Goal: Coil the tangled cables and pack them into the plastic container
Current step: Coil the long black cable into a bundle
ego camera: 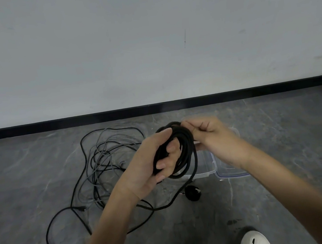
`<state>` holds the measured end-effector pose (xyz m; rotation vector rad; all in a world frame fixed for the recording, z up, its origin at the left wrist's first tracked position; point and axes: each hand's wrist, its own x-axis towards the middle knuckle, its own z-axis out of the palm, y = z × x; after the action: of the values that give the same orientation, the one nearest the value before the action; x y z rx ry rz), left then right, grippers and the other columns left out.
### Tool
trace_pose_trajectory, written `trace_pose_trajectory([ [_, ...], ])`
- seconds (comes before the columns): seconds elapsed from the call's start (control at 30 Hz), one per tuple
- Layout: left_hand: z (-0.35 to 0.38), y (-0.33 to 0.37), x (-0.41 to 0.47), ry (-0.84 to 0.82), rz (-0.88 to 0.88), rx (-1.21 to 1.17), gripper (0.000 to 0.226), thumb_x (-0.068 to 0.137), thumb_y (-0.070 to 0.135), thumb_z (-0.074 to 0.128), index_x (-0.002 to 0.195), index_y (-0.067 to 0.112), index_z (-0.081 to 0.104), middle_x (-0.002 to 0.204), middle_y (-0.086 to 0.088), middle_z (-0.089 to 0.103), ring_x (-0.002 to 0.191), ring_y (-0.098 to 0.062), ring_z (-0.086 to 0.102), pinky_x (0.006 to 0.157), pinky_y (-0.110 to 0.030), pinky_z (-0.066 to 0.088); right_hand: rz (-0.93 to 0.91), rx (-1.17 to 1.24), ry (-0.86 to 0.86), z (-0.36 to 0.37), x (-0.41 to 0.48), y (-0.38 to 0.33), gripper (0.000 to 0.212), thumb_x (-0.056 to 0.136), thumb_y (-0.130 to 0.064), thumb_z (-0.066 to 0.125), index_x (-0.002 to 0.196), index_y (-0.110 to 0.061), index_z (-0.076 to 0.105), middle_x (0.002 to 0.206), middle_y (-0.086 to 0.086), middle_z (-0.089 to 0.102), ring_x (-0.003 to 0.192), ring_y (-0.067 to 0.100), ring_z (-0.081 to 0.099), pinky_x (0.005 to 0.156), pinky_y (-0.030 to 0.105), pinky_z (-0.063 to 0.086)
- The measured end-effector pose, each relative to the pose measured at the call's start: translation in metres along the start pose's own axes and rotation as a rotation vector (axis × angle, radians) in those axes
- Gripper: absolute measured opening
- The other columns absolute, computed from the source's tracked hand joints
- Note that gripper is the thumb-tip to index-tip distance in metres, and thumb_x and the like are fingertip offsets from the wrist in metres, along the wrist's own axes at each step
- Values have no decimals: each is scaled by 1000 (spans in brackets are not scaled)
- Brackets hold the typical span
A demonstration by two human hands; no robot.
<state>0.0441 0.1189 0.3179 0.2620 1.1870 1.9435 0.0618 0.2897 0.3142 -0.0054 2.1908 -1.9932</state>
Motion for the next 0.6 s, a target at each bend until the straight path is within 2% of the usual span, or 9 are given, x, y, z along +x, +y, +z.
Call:
trace_pose_trajectory([
  [0.07, 0, 1, 0, 19, 34, -17, 40, 87, 42, 44, 53, 24, 54, 40, 10, 31, 28, -3, 24, 29, -13, 20, 51, 20, -39, 0, -1, 2, 25, 101, -13, 42, 105, -14, 67, 99, 12, 70, 96, 23, 65, 84, 36, 58],
  [0.13, 1, 1, 1, 45, 71, -31, 40, 87, 42, 43, 53, 24, 53, 41, 10, 31, 28, -3, 24, 29, -13, 21, 53, 36, -47, 2, -2, 3, 27, 101, -9, 40, 107, -18, 65, 98, 3, 70, 95, 17, 66, 82, 30, 57],
  [0.23, 1, 2, 1, 84, 143, -105, 40, 87, 40, 42, 53, 24, 53, 41, 11, 31, 30, -2, 25, 30, -13, 23, 61, 25, -83, 8, -4, 3, 31, 102, -3, 35, 118, -16, 59, 99, -1, 69, 92, 8, 68, 80, 24, 56],
  [0.37, 1, 1, 1, 138, 199, -126, 41, 88, 41, 42, 52, 25, 53, 42, 10, 31, 31, -3, 26, 34, -13, 26, 104, 17, -91, 14, -5, 0, 31, 104, -5, 31, 119, -6, 58, 98, 3, 69, 94, 13, 68, 86, 28, 56],
  [0.47, 1, 0, 3, 170, 229, -113, 42, 91, 42, 42, 54, 25, 53, 43, 10, 32, 32, -4, 28, 37, -14, 26, 153, -40, -121, 13, -7, -2, 30, 105, -6, 32, 116, -3, 59, 102, 17, 69, 101, 27, 67, 95, 40, 53],
  [0.53, -1, 2, 4, 206, 268, -102, 42, 92, 43, 44, 56, 25, 53, 45, 10, 32, 33, -5, 29, 40, -16, 26, 172, -96, -163, 14, -10, 0, 25, 102, -6, 38, 114, -8, 60, 90, 12, 69, 97, 25, 67, 98, 45, 50],
  [0.6, -3, 3, 5, 242, 297, -87, 40, 90, 45, 42, 57, 27, 54, 47, 9, 32, 36, -5, 30, 47, -20, 26, 199, -133, -183, 18, -12, 1, 26, 99, -9, 47, 122, -19, 55, 84, 2, 71, 93, 15, 68, 95, 38, 52],
])
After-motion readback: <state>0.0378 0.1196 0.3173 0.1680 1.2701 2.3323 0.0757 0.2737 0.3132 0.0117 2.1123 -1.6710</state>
